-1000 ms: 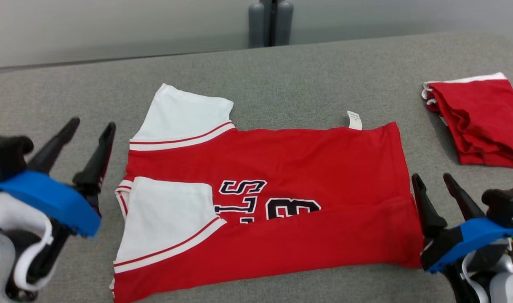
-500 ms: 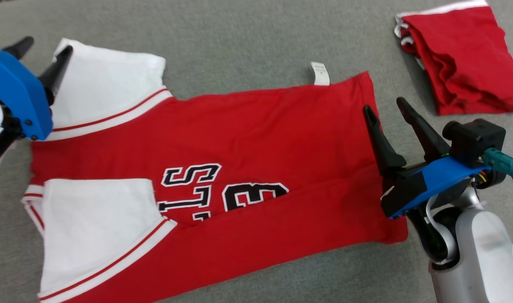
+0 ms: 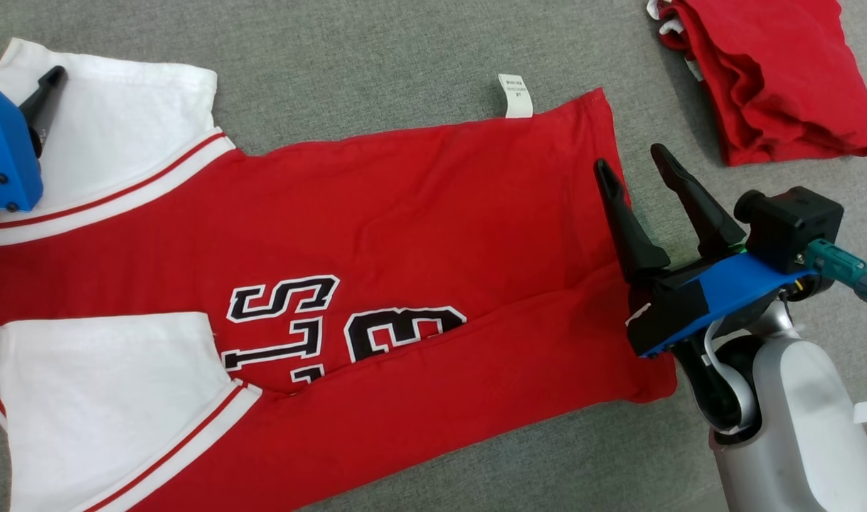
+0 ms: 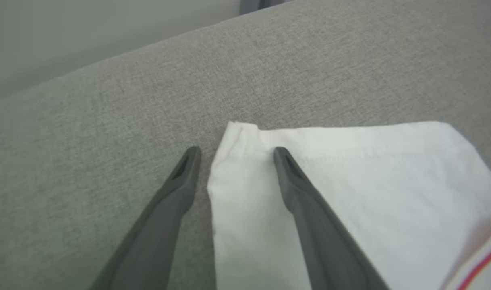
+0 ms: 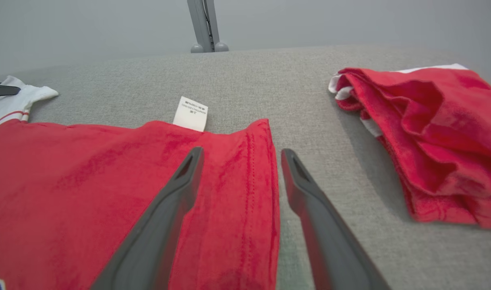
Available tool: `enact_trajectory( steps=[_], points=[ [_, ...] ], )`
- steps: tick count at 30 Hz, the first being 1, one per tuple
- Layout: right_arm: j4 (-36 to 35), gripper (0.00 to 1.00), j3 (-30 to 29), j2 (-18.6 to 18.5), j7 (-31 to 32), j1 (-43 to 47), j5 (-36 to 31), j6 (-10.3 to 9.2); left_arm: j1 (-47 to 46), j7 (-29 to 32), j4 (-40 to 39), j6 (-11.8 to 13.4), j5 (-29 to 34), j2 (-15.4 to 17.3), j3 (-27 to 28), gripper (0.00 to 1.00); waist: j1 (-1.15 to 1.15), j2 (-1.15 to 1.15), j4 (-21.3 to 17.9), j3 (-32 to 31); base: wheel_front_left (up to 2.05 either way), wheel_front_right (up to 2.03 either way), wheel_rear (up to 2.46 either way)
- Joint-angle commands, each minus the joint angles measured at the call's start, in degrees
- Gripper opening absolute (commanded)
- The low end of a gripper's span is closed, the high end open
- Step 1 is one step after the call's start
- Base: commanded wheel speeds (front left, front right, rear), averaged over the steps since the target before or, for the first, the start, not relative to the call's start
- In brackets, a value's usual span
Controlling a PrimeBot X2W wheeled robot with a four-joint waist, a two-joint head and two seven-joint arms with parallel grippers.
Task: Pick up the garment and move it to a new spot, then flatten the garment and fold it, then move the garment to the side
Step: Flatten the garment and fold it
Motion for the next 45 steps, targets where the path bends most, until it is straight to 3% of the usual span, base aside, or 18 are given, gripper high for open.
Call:
enact_trajectory(
  steps=[1,5,6,7,8,9,10,17,24,31,37,38,40,44,45],
  points=[
    [0.21,1.00,0.05,-0.08,-0.34,-0.86,0.35,0.01,-0.25,0.50,0.14,-0.33,-0.79,-0.95,-0.96,1.00,-0.01,0.00,0.04,0.09,0.00,0.00,0.00],
    [0.56,1.00,0.13,-0.07,-0.37,-1.89,0.08,0.01,-0.16,1.77,-0.69,-0.58,-2.07,-1.00,-4.19,1.00,-0.01,0.00,0.31,0.37,0.00,0.00,0.00],
    [0.61,1.00,0.21,-0.07,-0.32,-2.14,-0.02,0.01,-0.31,1.94,-0.82,-0.60,-2.08,-0.96,-4.86,0.96,-0.01,0.00,0.39,0.44,0.00,0.00,0.00],
    [0.67,1.00,0.29,-0.07,-0.24,-2.41,-0.12,0.01,-0.66,1.87,-1.04,-0.62,-2.07,-0.87,-5.76,0.48,-0.01,0.00,0.44,0.51,0.00,0.00,0.00],
    [0.76,1.00,0.29,-0.07,-0.14,-2.81,-0.19,0.01,-0.98,1.48,-1.17,-0.62,-2.01,-0.78,-6.49,0.29,-0.01,0.00,0.53,0.56,0.00,0.00,0.00],
    [0.87,1.00,0.35,-0.08,0.01,-3.18,-0.25,0.01,-1.23,0.92,-1.29,-0.63,-1.83,-0.63,-7.11,0.20,-0.01,0.00,0.62,0.59,0.00,0.00,0.00],
    [1.07,1.00,0.43,-0.07,0.17,-3.58,-0.37,0.01,-1.55,0.32,-1.19,-0.63,-1.73,-0.44,-7.68,0.00,-0.01,0.00,0.72,0.60,0.00,0.00,0.00],
    [4.17,1.00,-0.53,-0.73,2.97,-7.45,-2.30,0.01,-4.18,-7.06,-0.26,-0.37,-1.09,-0.52,-9.14,0.00,-0.01,0.00,2.50,-0.67,0.00,0.00,0.00],
    [11.50,1.00,-5.30,-2.99,8.24,-11.97,-4.77,0.01,-4.47,-15.30,-3.22,-0.38,-2.27,-1.05,-12.73,0.00,-0.01,0.00,6.38,-3.30,0.00,0.00,0.00],
    [19.53,1.00,-8.24,-4.86,13.42,-15.80,-6.71,0.01,-4.20,-19.52,-6.87,-0.38,-3.91,-1.37,-16.21,0.00,-0.01,0.00,10.27,-4.66,0.00,0.00,0.00],
    [25.43,1.00,-9.42,-4.20,17.08,-18.47,-5.30,0.01,-3.63,-21.39,-8.19,-0.39,-4.92,-1.82,-17.82,0.00,-0.01,0.00,11.74,-5.00,0.00,0.00,0.00],
    [26.15,0.94,-9.54,-4.06,17.23,-18.79,-4.96,0.01,-3.62,-21.57,-8.19,-0.39,-5.03,-1.90,-17.99,0.00,-0.01,0.00,11.87,-5.07,0.00,0.00,0.00],
    [27.59,0.53,-9.30,-4.04,17.66,-19.26,-4.53,0.01,-3.63,-21.96,-8.05,-0.39,-5.32,-2.00,-18.23,0.00,-0.01,0.00,12.08,-5.25,0.00,0.00,0.00],
    [29.27,0.17,-8.25,-4.24,16.53,-19.94,-3.12,0.01,-3.41,-22.83,-7.37,-0.39,-6.10,-2.40,-18.79,0.00,-0.01,0.00,12.43,-5.96,0.00,0.00,0.00],
    [29.56,0.00,-8.03,-4.58,15.85,-19.97,-3.00,0.01,-3.29,-23.02,-7.13,-0.39,-6.21,-2.46,-18.94,0.00,-0.01,0.00,12.50,-6.28,0.00,0.00,0.00]
  ],
)
